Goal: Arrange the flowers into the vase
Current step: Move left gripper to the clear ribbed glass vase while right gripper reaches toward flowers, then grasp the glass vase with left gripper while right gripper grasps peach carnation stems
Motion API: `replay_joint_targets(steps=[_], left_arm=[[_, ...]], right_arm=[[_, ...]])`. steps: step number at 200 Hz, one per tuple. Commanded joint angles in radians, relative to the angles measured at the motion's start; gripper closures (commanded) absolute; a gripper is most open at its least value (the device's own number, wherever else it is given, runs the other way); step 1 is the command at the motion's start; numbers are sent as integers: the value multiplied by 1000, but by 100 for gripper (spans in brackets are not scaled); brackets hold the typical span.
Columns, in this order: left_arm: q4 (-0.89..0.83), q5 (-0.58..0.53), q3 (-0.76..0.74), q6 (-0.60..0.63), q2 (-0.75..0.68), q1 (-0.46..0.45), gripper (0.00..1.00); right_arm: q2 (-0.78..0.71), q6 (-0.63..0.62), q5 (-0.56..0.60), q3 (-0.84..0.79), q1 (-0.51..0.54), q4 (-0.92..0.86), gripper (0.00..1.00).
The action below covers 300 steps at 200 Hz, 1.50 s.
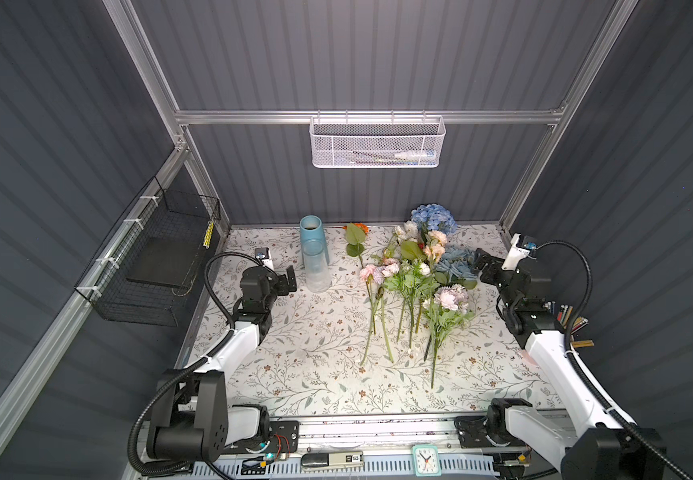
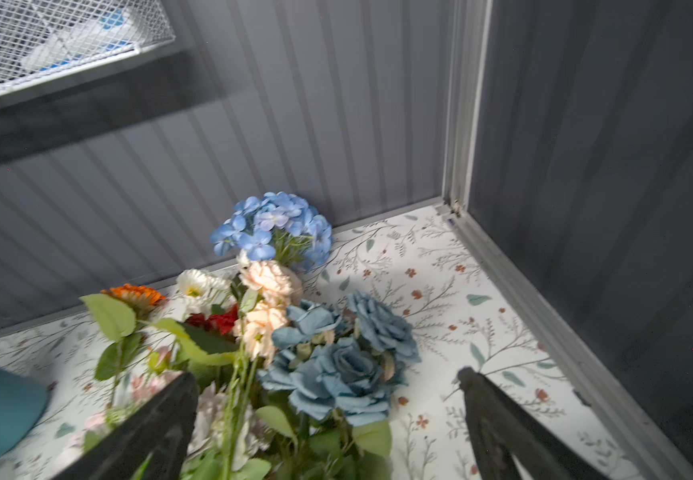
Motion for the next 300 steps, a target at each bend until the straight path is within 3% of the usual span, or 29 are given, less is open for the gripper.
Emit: replay_joint_targets(steps=[1, 20, 60, 154, 184, 222, 249, 276, 300], left_arm=[[-74, 27, 43, -11, -23, -88, 0], [-103, 20, 86, -11, -7, -147, 0], [19, 23, 123, -67, 104, -155, 0], [195, 34, 306, -71, 423, -164, 1], [206, 11, 321, -61, 452, -174, 7], [225, -42, 286, -39, 438, -187, 29], [220, -64, 250, 7, 403, -213, 36], [190, -88, 221, 41, 359, -255, 38], [152, -123, 192, 64, 312, -316, 38]], right_arm=[[35, 137, -94, 86, 28, -274, 1], [71, 216, -143, 164, 30, -373, 1], [156, 256, -169, 290, 32, -532, 1], [148, 301, -302, 317, 41, -541, 1], [146, 286, -322, 318, 43, -542, 1], [158, 269, -327, 345, 63, -565, 1], [186, 221, -234, 395, 139, -634, 10], [221, 221, -156, 441, 219, -691, 29], [251, 254, -154, 445, 253, -679, 43]])
